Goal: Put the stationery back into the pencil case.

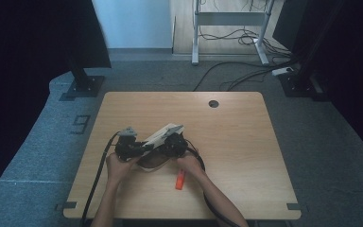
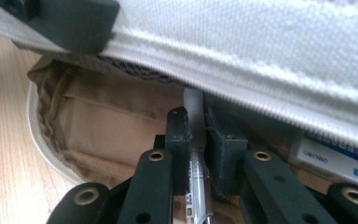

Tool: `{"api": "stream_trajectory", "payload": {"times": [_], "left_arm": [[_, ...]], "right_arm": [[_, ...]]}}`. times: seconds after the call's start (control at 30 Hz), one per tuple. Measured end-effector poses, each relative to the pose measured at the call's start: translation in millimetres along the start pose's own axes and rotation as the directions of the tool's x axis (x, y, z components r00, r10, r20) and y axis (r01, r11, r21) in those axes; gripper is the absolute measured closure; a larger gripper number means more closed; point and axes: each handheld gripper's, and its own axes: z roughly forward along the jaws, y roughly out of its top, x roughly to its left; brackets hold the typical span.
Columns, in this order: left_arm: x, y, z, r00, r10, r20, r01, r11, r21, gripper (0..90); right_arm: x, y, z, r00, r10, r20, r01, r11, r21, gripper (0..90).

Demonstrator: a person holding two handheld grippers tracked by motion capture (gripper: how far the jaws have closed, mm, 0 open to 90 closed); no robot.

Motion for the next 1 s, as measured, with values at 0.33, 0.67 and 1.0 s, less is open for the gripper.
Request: {"api": "stream_trajectory", "payload": {"times": [0.33, 0.67, 1.0], "left_arm": [[0.2, -0.2, 0.0, 1.0, 0.001, 0.003, -0.001, 1.0, 0.0, 74.9], [0.4, -0.2, 0.2, 1.0, 0.003, 0.004, -0.003, 1.0, 0.001, 74.8], [0.1, -0.1, 0.3, 1.0, 0.006, 0.002, -0.006, 1.0, 0.002, 74.7]], "right_arm": [[-0.2, -5.7, -21.6, 0.9995, -0.017, 0.027, 0.017, 1.0, -0.016, 60.1], [-1.7, -26.3, -52.3, 0.9998, -0.013, 0.016, 0.013, 1.0, -0.001, 61.7], [-1.6, -41.0, -54.8, 0.9999, -0.009, 0.013, 0.008, 1.0, 0.027, 61.5]]}}
